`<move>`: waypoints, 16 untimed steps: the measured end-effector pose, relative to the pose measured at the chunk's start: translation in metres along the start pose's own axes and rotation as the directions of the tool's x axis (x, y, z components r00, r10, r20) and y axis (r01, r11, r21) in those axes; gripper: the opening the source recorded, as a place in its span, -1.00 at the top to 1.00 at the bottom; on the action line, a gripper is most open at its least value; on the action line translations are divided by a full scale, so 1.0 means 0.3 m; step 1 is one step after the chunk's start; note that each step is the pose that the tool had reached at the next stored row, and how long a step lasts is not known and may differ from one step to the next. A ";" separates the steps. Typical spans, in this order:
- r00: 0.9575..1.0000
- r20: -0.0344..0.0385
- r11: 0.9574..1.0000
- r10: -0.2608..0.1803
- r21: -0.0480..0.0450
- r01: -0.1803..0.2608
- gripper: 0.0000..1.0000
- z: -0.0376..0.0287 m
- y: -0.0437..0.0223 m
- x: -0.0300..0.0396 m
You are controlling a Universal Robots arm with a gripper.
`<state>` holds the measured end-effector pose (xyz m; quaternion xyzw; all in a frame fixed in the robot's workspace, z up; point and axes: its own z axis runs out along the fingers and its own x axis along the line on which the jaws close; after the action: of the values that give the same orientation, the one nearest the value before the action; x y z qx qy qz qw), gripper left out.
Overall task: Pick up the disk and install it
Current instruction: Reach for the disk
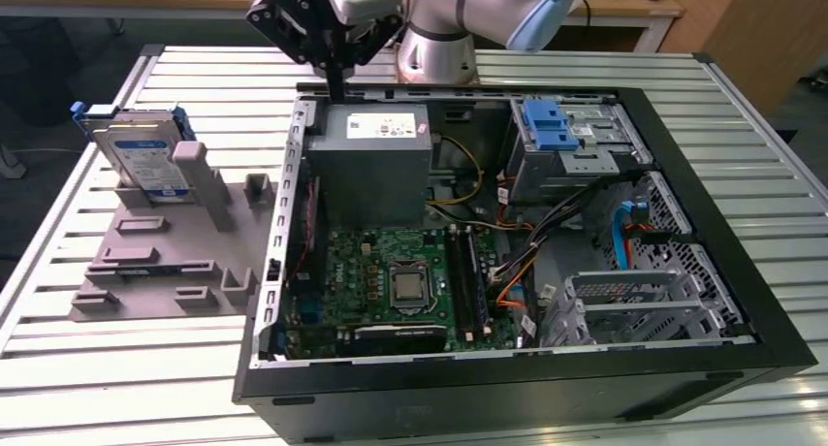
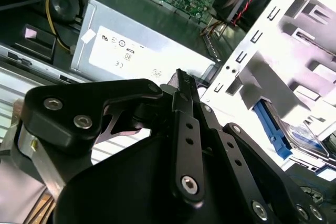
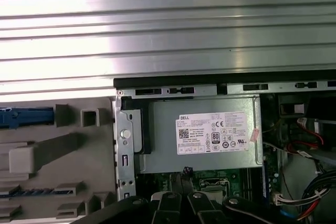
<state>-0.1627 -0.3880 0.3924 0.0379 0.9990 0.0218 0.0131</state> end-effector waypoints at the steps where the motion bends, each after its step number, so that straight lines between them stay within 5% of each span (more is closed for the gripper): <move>1: 1.000 0.000 1.000 0.000 0.000 0.000 0.79 0.000 0.001 0.004; 16: 1.000 0.000 1.000 0.000 0.000 0.000 0.79 0.001 0.019 0.066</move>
<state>-0.1819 -0.3810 0.3918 0.0378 0.9990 0.0217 0.0131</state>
